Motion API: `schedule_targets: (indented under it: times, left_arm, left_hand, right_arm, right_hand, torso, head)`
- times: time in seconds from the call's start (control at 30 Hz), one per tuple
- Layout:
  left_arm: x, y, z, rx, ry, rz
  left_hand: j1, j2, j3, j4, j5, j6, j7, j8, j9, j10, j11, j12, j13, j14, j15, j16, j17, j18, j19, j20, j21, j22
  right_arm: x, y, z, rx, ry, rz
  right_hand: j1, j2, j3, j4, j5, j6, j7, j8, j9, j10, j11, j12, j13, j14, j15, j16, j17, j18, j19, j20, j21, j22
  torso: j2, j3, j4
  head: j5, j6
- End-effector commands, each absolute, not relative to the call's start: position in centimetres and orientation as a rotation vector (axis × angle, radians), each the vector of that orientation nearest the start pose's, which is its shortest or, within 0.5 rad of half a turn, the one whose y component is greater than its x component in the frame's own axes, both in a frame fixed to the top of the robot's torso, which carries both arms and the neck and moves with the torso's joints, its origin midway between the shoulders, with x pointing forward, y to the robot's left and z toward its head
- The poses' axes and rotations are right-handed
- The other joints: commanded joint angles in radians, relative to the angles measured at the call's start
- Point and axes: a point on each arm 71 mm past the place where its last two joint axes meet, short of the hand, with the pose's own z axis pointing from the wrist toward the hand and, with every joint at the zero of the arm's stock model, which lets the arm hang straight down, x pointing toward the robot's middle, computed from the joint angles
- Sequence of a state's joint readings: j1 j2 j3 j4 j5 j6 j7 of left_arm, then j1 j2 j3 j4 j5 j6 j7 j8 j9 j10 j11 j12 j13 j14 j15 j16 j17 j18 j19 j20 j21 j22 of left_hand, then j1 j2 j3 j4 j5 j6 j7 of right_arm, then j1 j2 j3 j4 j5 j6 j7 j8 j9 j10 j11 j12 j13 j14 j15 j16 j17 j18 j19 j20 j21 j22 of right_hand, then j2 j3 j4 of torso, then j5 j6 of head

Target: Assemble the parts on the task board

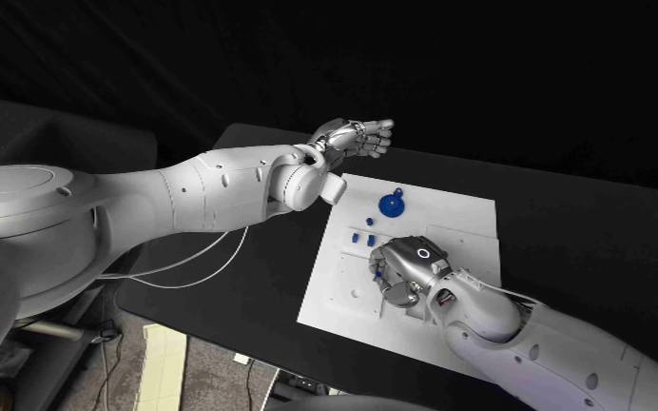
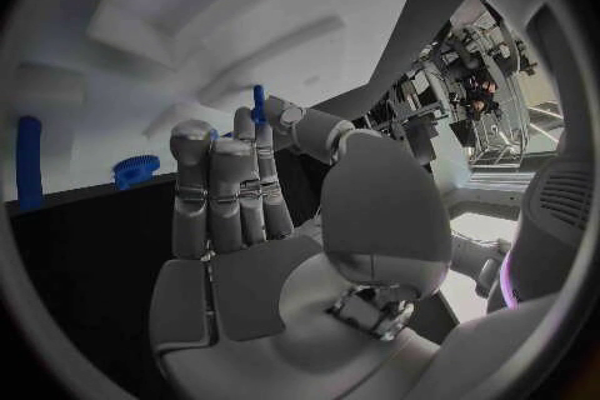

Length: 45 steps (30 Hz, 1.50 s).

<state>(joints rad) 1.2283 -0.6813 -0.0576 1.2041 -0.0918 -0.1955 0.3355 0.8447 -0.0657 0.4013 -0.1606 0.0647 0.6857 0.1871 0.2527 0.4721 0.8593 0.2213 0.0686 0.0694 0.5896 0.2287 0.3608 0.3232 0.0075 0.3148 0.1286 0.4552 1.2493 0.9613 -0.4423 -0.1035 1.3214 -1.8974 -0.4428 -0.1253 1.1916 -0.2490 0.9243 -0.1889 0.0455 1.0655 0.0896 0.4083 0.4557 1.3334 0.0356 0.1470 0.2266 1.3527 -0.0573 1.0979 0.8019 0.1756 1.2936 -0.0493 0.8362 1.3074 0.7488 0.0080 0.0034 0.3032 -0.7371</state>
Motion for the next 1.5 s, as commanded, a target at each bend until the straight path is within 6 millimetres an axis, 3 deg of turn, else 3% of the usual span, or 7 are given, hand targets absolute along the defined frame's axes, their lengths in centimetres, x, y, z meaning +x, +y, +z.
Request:
schedule_targets:
  times: [0.03,1.03,1.2,1.27,1.5]
  left_arm:
    - [54.58,21.44,-18.84,-1.023,1.471,-1.467]
    - [54.56,21.37,-18.76,-1.023,1.475,-1.469]
    - [54.56,21.37,-18.74,-1.023,1.475,-1.469]
    - [54.56,21.38,-18.74,-1.023,1.475,-1.469]
    - [54.55,21.53,-18.72,-1.024,1.474,-1.466]
  left_hand:
    - [0.011,-0.001,0.001,-0.005,-0.004,-0.002,0.036,0.007,0.002,0.005,-0.003,0.000,0.001,0.001,0.001,0.005,0.001,0.005,0.007,0.002,-0.005,0.001]
    - [0.011,-0.001,0.002,-0.005,-0.004,-0.002,0.037,0.007,0.001,0.004,-0.002,-0.001,0.000,0.000,0.002,0.004,0.001,0.004,0.007,0.001,-0.007,0.001]
    - [0.011,-0.002,0.002,-0.005,-0.005,-0.003,0.037,0.007,0.001,0.004,-0.001,-0.001,0.000,-0.001,0.002,0.004,0.002,0.004,0.008,0.001,-0.008,0.001]
    - [0.012,-0.002,0.002,-0.005,-0.004,-0.003,0.037,0.007,0.001,0.004,-0.001,-0.001,0.000,-0.001,0.002,0.004,0.002,0.004,0.008,0.001,-0.008,0.001]
    - [0.012,-0.002,0.002,-0.005,-0.005,-0.004,0.037,0.006,0.001,0.004,-0.001,-0.001,0.000,-0.001,0.002,0.004,0.002,0.004,0.008,0.001,-0.008,0.001]
  right_arm:
    - [42.20,-3.90,-30.66,-0.588,1.568,0.746]
    - [41.68,-3.32,-31.59,-0.600,1.610,0.771]
    - [41.80,-3.44,-31.59,-0.571,1.616,0.796]
    - [41.84,-3.50,-31.61,-0.564,1.619,0.801]
    - [42.00,-3.86,-31.62,-0.533,1.624,0.822]
  right_hand:
    - [0.000,0.009,-0.004,-0.003,0.003,-0.003,0.004,0.000,0.002,0.022,-0.007,0.003,0.003,-0.035,-0.026,0.005,-0.001,0.086,0.014,-0.015,0.006,0.022]
    - [-0.006,0.012,-0.006,-0.003,0.005,-0.005,0.005,-0.002,0.004,0.019,-0.006,0.001,0.007,-0.036,-0.025,0.005,-0.004,0.086,0.011,-0.014,0.007,0.021]
    - [-0.031,0.012,-0.016,-0.004,0.026,-0.027,0.015,-0.018,0.002,-0.008,0.003,-0.017,0.008,-0.040,-0.016,0.001,-0.013,0.086,0.002,-0.008,0.006,0.020]
    - [-0.057,0.006,-0.045,-0.009,0.061,-0.052,0.027,-0.033,-0.003,-0.035,0.014,-0.035,0.005,-0.040,-0.005,0.000,-0.017,0.086,0.000,-0.005,0.007,0.020]
    - [-0.096,-0.009,-0.134,-0.023,0.084,-0.121,0.058,-0.074,-0.017,-0.115,0.044,-0.083,-0.010,-0.043,0.022,0.003,-0.027,0.086,-0.007,-0.002,0.003,0.017]
  torso:
    - [0.000,-0.0007,0.0001]
    - [0.000,-0.0001,-0.0009]
    - [0.000,0.0002,-0.0017]
    - [0.000,0.0005,-0.0012]
    - [-0.001,0.0006,-0.0018]
  head:
    - [0.002,-0.001]
    - [0.001,-0.011]
    - [0.001,-0.012]
    - [0.001,-0.011]
    - [-0.001,-0.008]
